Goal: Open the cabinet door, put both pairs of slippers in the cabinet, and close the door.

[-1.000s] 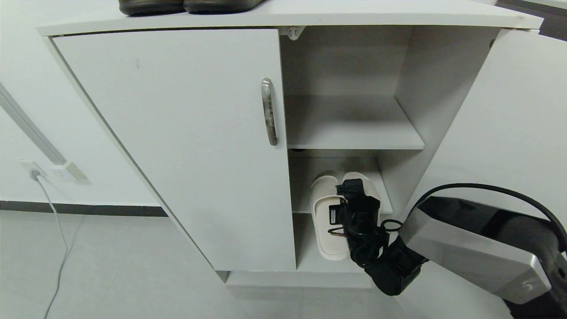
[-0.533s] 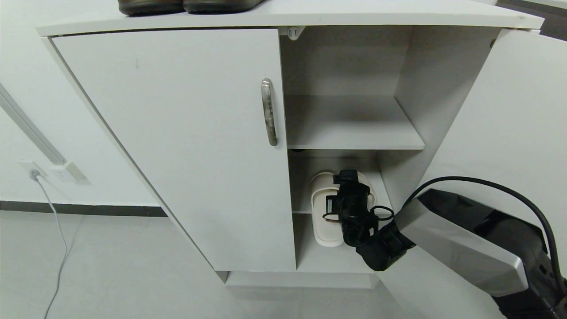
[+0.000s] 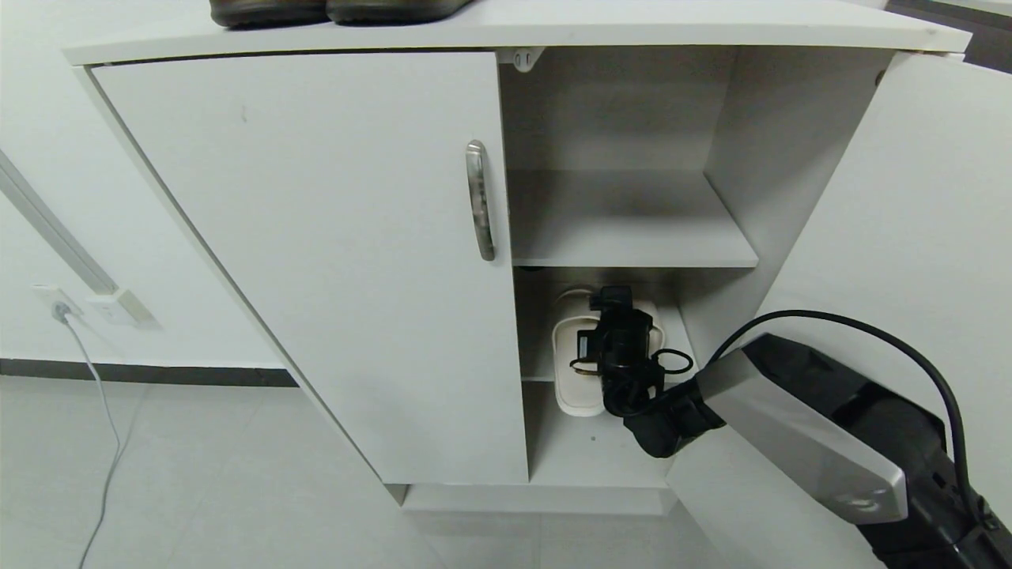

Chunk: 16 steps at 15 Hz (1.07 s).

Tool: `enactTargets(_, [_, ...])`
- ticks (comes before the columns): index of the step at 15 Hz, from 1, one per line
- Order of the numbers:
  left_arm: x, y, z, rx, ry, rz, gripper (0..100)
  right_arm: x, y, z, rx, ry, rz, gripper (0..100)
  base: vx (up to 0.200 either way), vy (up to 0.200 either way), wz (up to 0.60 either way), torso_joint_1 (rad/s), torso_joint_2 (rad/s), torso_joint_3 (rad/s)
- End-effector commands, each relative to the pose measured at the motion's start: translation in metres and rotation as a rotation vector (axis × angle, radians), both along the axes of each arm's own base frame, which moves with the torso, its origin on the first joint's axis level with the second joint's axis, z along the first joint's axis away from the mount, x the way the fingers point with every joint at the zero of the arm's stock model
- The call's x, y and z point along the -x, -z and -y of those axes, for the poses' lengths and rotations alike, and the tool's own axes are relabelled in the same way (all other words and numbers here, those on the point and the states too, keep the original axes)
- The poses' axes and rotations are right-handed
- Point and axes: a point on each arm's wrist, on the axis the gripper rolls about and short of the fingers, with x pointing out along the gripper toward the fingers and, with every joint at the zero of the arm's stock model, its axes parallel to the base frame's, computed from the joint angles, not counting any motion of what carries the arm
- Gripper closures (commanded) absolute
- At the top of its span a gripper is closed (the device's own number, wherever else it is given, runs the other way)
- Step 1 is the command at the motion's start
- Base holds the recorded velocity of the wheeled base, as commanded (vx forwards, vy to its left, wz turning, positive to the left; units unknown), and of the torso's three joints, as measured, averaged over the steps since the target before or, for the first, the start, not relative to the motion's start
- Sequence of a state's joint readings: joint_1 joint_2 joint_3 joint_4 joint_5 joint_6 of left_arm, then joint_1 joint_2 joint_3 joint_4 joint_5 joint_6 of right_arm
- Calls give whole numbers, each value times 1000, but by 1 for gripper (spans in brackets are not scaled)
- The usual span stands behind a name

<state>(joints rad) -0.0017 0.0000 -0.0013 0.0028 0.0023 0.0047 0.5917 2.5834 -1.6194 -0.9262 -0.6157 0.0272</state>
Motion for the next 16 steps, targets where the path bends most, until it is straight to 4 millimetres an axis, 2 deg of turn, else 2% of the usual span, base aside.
enactTargets(1, [0,0,0,0,-1,-2,100,-6,-8,1,28,4,28,100,0,0,0,0,0,0])
enactTargets(5, [0,0,0,0,-1,-2,100,-11,-19,-2,37,4,36,100,0,0,0,0,0,0])
enactTargets(8, [0,0,0,0,-1,-3,100,-17,-8,-3,33,10,31,100,0,0,0,0,0,0])
enactTargets(16, [0,0,0,3,-2,-3,100,-18,-6,0,14,17,25,100,0,0,0,0,0,0])
